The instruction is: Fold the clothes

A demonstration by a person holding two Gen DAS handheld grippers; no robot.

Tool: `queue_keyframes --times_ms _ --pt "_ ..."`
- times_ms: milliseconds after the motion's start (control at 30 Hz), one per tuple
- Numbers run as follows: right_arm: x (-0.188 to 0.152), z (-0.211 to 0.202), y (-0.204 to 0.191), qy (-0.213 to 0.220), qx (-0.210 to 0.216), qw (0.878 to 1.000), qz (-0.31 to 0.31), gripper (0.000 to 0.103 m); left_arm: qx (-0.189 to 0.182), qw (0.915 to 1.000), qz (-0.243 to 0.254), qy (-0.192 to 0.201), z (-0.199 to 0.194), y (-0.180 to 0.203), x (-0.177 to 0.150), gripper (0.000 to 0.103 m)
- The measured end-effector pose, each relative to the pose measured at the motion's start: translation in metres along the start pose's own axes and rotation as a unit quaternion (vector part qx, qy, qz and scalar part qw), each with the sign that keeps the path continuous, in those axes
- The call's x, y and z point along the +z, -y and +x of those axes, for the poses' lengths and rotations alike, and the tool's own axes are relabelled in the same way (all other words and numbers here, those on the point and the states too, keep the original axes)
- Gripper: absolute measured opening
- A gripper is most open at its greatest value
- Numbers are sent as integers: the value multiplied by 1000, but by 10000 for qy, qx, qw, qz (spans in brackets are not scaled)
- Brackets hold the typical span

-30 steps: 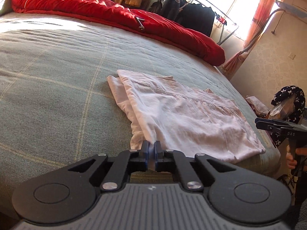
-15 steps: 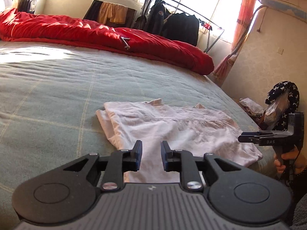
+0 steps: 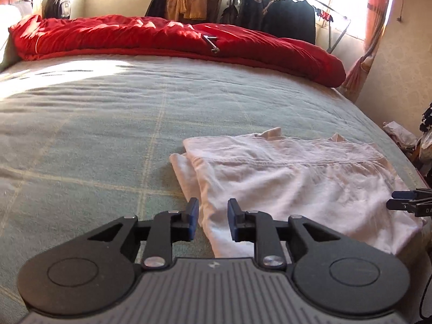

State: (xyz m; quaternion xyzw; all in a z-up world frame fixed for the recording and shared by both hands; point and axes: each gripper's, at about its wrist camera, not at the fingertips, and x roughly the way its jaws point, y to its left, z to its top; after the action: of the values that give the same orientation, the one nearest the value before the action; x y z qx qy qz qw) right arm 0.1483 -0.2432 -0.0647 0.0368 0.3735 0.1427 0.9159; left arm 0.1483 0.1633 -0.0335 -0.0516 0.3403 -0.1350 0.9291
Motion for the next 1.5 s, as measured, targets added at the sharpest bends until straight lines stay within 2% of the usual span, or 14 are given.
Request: queue_keyframes --times_ms 100,233,367,500,600,700,833,900,967,1000,1133,1233,1333,1500 --pt "-2 4 -6 25 51 10000 -33 103 -458 9986 242 86 9 20 15 40" --pt "-5 8 -13 61 -51 9999 -140 103 -538 9961 686 -157 46 45 22 41" --pt "-9 10 -18 69 -152 9992 -371 103 -86 9988 336 -351 72 28 17 41" --pt "-13 13 -21 84 -240 9981 -565 103 413 9986 38 -343 66 7 19 37" --pt "-7 11 -22 18 -242 9978 -609 103 353 9982 429 -205 50 25 28 39" --pt "1 4 -18 43 -149 9990 -422 103 -400 9950 895 -207 44 60 32 44" --pt "10 -11 -7 278 -78 9995 -115 103 -1475 9737 1632 -590 55 111 15 50" --pt "12 -16 -3 357 -63 9993 -98 103 -1222 9683 2068 -686 70 124 4 50" --pt "12 -21 -2 448 -40 9988 -176 103 -631 9683 2352 -565 84 122 -4 53" --pt "14 -23 -2 479 -11 9986 -232 103 -542 9721 2224 -522 89 115 -1 58" --pt "38 -27 -6 614 271 9946 -797 103 113 9864 1607 -317 81 98 23 52" --pt "62 -26 -11 607 547 9885 -1274 102 -340 9893 1411 -116 60 101 30 55" --pt "100 -9 -18 358 1278 9740 -1836 85 -971 9879 1204 -115 49 110 27 62" --pt "142 49 -39 -328 1901 9414 -2766 55 -1152 9868 1085 -348 57 121 7 62"
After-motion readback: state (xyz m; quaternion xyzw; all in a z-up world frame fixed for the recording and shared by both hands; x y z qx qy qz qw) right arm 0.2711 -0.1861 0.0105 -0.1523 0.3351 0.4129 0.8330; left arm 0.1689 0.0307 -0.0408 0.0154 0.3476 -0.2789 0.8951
